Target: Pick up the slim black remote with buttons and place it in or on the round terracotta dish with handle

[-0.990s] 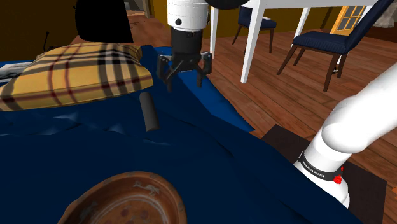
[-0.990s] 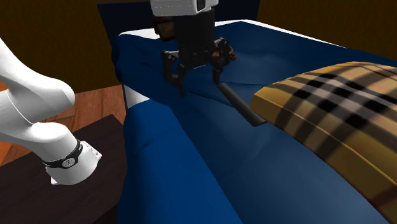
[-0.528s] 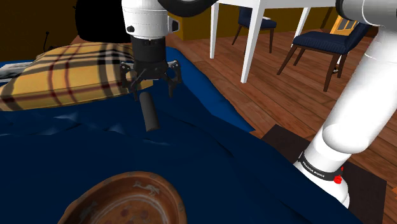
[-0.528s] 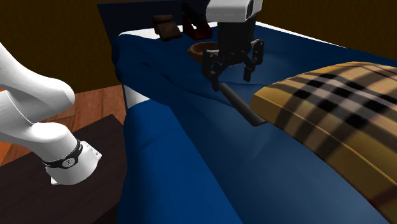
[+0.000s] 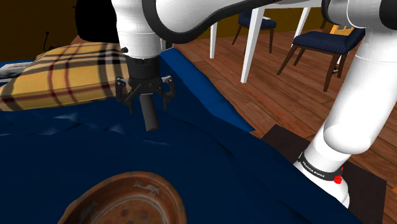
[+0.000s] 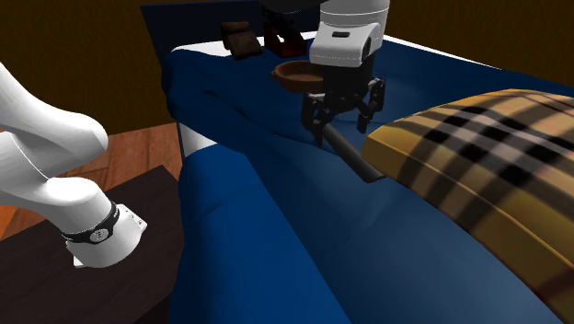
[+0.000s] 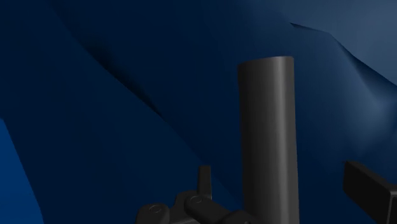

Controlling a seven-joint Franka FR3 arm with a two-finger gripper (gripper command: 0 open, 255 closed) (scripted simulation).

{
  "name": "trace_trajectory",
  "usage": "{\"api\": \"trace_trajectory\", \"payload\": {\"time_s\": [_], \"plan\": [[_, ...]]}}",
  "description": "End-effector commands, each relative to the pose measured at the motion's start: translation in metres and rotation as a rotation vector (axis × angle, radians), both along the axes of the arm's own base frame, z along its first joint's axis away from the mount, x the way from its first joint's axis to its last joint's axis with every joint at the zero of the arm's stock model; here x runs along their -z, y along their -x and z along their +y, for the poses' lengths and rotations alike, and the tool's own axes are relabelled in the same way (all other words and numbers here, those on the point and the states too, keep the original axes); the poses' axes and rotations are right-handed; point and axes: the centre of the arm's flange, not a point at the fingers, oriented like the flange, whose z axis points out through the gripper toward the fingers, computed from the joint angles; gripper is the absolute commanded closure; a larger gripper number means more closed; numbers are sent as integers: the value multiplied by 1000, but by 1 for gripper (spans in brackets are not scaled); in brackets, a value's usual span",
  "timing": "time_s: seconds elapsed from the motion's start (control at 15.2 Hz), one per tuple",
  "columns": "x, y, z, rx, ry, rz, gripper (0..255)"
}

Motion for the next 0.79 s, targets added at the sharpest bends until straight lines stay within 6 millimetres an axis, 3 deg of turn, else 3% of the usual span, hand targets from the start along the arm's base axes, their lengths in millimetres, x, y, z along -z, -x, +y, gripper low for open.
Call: {"api": "trace_trajectory", "payload": {"time_s": [0.0,0.46,0.53,0.73], "plan": [[6,0,0,0,0,0,0],[6,0,0,0,0,0,0],[6,0,0,0,0,0,255],[6,-1,0,0,0,0,255]]}}
